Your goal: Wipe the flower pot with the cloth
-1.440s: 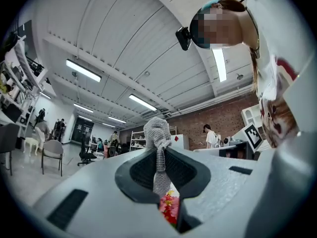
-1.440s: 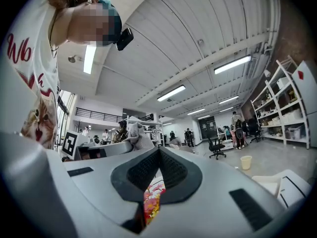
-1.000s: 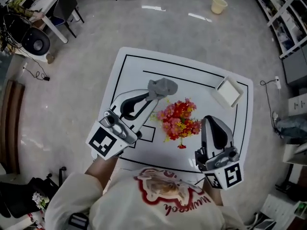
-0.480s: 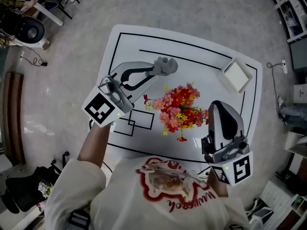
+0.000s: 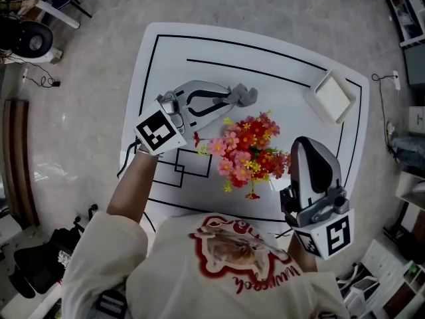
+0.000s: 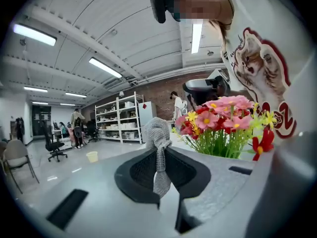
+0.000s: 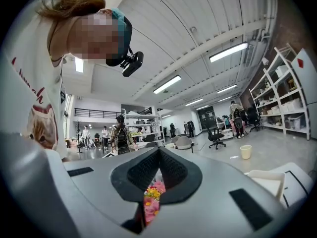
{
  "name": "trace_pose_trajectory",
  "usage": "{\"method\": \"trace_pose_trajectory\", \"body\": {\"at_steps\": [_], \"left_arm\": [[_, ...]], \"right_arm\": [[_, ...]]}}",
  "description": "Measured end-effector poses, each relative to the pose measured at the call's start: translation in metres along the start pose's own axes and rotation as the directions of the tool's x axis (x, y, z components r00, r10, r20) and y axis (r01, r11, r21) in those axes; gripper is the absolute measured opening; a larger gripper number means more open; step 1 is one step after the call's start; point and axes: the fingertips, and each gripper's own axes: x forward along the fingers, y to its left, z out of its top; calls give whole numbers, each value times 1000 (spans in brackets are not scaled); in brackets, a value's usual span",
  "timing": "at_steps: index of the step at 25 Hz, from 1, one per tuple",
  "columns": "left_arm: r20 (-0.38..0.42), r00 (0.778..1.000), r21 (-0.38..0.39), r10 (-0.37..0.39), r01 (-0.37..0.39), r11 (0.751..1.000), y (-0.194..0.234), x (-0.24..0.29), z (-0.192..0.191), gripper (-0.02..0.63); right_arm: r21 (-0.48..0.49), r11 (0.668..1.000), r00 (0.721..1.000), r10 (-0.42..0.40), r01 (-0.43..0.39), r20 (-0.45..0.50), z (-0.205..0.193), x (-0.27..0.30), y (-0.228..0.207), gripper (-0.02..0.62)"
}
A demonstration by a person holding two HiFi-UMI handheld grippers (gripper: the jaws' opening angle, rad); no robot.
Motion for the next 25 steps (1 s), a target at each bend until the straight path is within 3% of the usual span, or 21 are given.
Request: {"method": "trace_pose_trajectory", "body": {"at_steps": [10,15,25], "left_arm": [[-70,988,-37,-139,137,990,-22,14,-32,34],[-121,973,-7,-198,199,980,-39,20,-49,34],[-128,949,-47,-289,286,957,-51,21,-57,34]], "right_arm": [[19,1000,1000,-12,12,-7,-6,5,-7,-2],[20,1000,1000,-10,10,-10,-8,7,-9,-2],[16,1000,1000,2,-2,-21,-9,10,-4,-2]]}}
